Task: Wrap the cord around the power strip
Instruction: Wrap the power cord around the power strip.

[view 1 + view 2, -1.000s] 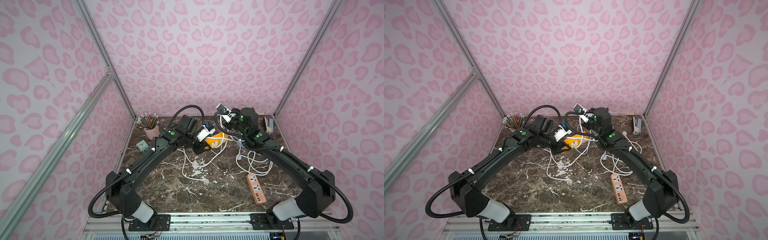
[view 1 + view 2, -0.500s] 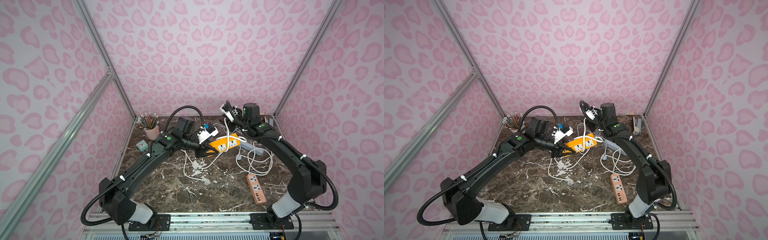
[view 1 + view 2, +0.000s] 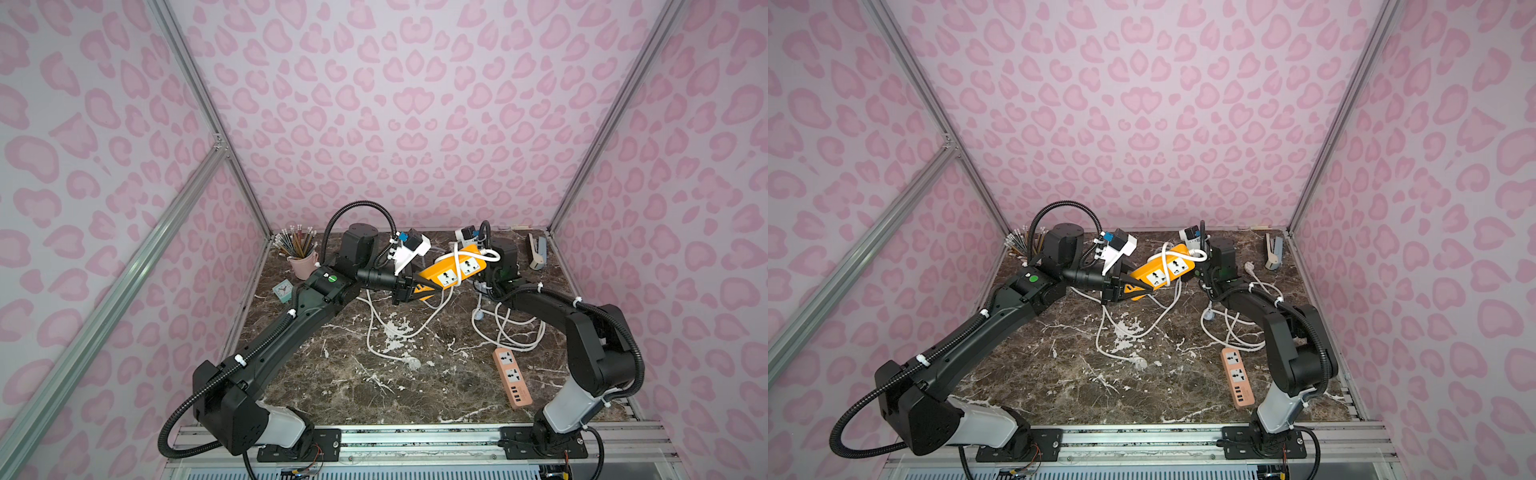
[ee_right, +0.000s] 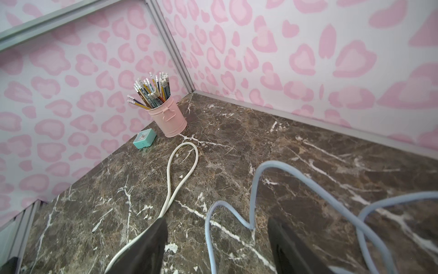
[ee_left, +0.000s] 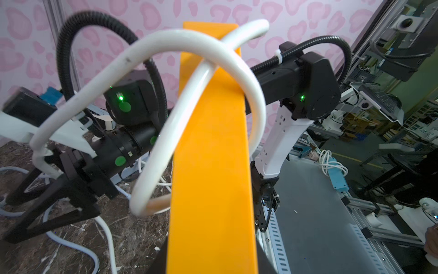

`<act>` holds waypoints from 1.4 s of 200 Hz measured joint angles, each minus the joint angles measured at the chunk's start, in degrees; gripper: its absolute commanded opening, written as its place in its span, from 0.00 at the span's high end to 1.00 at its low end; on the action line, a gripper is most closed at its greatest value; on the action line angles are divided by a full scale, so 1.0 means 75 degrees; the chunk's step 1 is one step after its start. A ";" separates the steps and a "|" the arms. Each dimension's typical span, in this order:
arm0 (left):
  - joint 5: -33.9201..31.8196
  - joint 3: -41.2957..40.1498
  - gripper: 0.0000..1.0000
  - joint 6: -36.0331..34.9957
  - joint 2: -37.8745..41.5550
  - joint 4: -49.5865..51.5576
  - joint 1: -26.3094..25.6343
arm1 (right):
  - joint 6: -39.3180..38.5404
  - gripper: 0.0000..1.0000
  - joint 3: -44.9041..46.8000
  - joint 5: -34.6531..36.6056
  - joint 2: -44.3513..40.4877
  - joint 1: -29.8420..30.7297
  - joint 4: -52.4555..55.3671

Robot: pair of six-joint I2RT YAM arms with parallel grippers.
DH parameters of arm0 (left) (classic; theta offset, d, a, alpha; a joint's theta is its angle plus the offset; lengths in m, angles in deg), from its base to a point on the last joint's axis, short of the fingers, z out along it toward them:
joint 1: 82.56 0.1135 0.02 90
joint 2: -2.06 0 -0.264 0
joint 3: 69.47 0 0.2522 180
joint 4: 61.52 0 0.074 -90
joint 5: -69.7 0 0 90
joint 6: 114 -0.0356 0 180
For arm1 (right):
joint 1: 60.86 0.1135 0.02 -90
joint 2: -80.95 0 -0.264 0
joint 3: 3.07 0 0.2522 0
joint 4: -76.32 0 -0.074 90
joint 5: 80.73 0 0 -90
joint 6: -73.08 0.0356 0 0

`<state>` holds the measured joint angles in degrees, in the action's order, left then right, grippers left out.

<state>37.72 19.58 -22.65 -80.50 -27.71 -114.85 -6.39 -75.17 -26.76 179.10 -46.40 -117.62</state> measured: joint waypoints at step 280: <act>-0.6327 0.1451 0.97 -0.1629 -0.3214 0.2818 0.0545 | -0.5525 1.00 0.0326 0.6438 -0.3529 0.3075 0.1944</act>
<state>-9.73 30.46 -34.87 -104.61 -6.57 -110.76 -47.83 -72.73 21.52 152.63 -23.34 -103.04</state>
